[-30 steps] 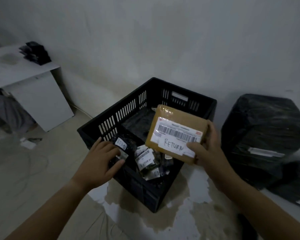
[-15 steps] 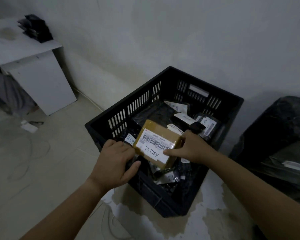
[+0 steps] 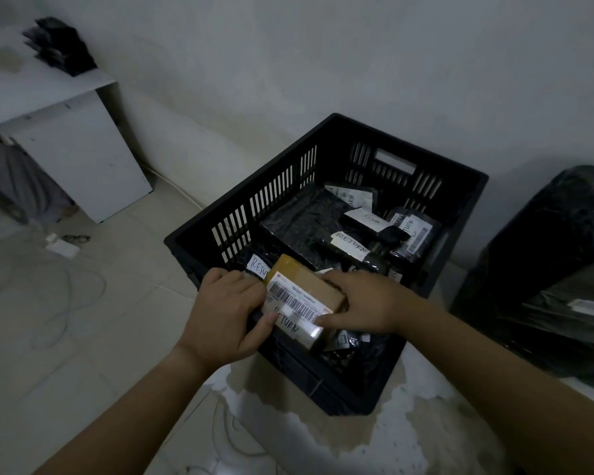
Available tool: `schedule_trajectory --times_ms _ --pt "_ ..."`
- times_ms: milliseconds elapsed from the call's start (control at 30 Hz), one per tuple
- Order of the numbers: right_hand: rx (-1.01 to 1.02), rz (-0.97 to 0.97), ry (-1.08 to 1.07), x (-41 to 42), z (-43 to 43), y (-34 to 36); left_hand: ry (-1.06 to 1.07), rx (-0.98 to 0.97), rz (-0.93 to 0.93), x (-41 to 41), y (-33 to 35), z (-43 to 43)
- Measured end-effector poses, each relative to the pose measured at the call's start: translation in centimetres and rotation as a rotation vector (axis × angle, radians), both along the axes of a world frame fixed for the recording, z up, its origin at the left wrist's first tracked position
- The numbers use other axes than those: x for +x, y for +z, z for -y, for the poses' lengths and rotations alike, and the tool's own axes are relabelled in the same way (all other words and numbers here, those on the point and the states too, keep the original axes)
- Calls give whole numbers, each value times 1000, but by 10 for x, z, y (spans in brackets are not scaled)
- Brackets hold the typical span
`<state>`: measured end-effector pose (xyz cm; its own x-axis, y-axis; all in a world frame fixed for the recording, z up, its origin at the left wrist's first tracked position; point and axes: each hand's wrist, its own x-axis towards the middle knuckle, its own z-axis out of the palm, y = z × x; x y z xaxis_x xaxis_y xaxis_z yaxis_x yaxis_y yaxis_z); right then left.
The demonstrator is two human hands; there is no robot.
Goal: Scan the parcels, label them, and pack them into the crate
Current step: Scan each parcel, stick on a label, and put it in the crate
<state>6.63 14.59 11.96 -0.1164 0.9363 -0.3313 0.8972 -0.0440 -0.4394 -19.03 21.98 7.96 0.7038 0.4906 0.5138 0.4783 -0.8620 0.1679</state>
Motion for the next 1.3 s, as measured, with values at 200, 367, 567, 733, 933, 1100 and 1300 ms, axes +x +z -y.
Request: schedule_trajectory --times_ms 200,367,567,733,933,1100,1300 --pt "222 28 -14 1 8 4 13 11 3 2 0 2" --pt "117 34 -22 1 5 0 20 3 -8 2 1 4" --pt "-32 -41 -108 3 1 1 27 3 -22 2 1 2" --pt "-167 -74 -97 1 -2 4 24 1 -10 1 1 4" --pt "-218 -4 -139 1 -1 2 22 -59 -38 -1 -1 4" --pt "-182 -11 -97 -1 -2 -1 7 -133 -84 -4 2 5" --pt "-204 -127 -73 4 -1 7 25 -111 -80 -4 5 7"
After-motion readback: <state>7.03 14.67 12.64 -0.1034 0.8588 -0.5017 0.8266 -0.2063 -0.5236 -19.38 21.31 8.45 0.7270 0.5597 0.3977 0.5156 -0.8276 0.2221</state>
